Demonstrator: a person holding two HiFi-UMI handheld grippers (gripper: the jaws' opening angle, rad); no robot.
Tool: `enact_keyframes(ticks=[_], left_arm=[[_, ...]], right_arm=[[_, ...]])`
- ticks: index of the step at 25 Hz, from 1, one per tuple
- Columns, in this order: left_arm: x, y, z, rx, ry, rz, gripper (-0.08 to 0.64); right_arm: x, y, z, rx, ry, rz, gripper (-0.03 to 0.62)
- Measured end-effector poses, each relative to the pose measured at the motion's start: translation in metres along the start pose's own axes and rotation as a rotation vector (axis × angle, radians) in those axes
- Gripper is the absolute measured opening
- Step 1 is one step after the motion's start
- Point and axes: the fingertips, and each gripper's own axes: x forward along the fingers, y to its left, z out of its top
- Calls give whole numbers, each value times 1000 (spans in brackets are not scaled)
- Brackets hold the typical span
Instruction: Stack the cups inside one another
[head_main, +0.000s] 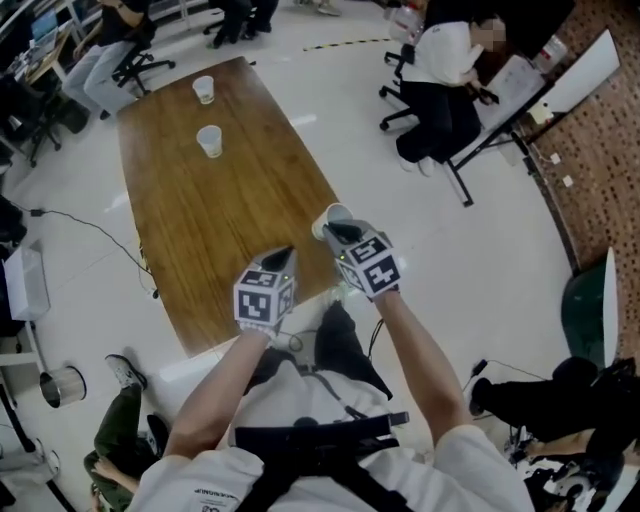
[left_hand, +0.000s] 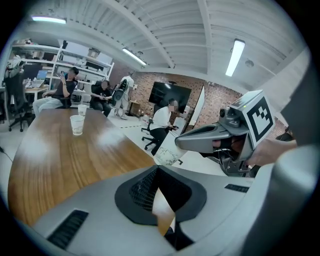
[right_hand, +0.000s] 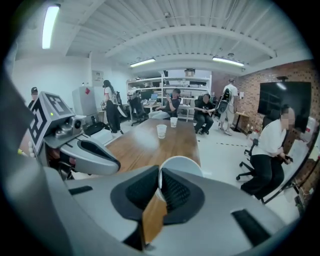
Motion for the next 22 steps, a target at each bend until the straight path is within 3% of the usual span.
enact_keyframes(ticks=[8, 16, 22], left_arm=[[20, 34, 39, -70, -74, 179, -3], [9, 88, 70, -167, -169, 371, -3], [-2, 117, 78, -217, -191, 456, -2]], right_arm=[[46, -35, 47, -117, -41, 149, 25], [110, -32, 137, -316, -99, 303, 25], [152, -18, 186, -409, -111, 367, 25]])
